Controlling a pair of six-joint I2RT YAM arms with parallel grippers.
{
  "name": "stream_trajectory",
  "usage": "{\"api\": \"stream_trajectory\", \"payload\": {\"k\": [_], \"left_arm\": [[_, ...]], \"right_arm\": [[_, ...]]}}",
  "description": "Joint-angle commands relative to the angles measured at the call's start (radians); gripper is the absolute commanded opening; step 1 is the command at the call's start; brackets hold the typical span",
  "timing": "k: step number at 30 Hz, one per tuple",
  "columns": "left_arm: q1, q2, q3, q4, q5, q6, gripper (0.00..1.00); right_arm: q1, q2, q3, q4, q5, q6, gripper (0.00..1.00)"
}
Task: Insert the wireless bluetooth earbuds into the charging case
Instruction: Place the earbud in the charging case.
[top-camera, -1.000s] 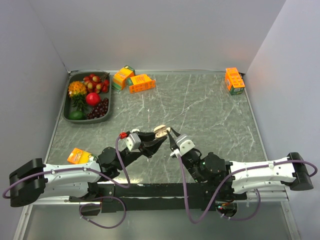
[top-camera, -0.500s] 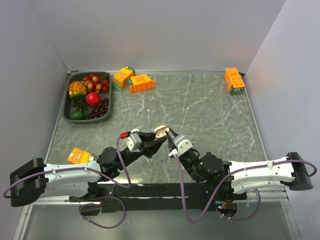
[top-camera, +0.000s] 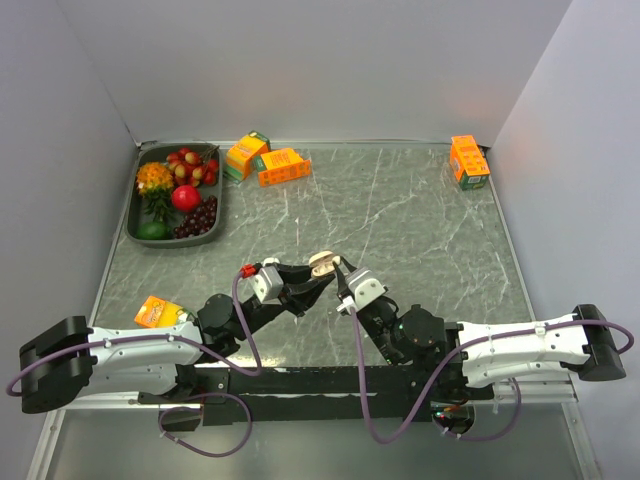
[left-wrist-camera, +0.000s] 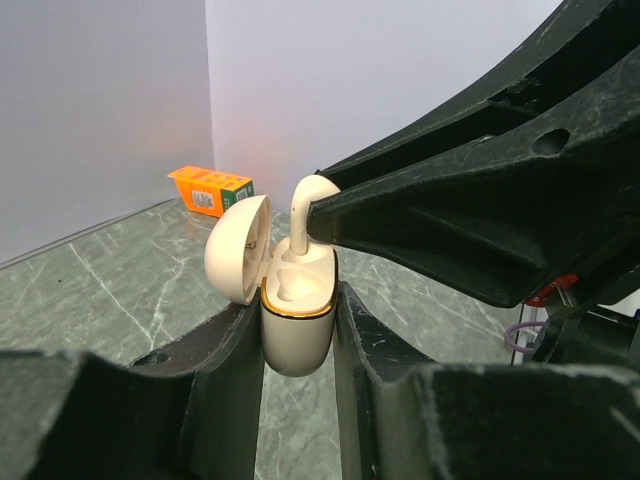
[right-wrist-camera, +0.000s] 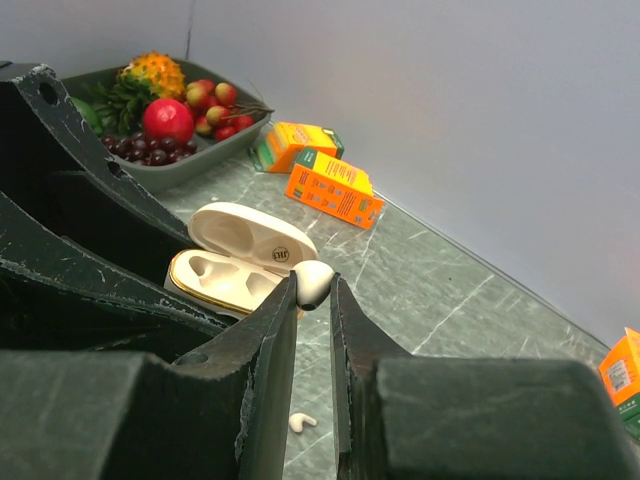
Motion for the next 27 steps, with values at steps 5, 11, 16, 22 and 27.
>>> {"api": "stream_trajectory", "payload": {"k": [5,11,16,22,27], "left_arm": [[0.003,0.000,0.043,0.058,0.010,-0.018,0.01],[0.003,0.007,0.035,0.066,0.002,-0.019,0.01],[0.003,0.009,0.030,0.075,-0.007,-0.016,0.01],[0.003,0.010,0.026,0.081,-0.015,-0.013,0.01],[0.003,0.013,0.023,0.090,-0.013,-0.015,0.01]], "right_arm": [[-0.004,-0.015,0.042,-0.007,0.025,0.029,0.31],[-0.004,-0.027,0.066,-0.019,0.020,0.038,0.45],[-0.004,-0.043,0.103,-0.057,0.012,0.052,0.54],[0.005,-0.073,0.160,-0.123,0.006,0.087,0.63],[0.005,-0.116,0.216,-0.195,-0.006,0.162,0.66]]}}
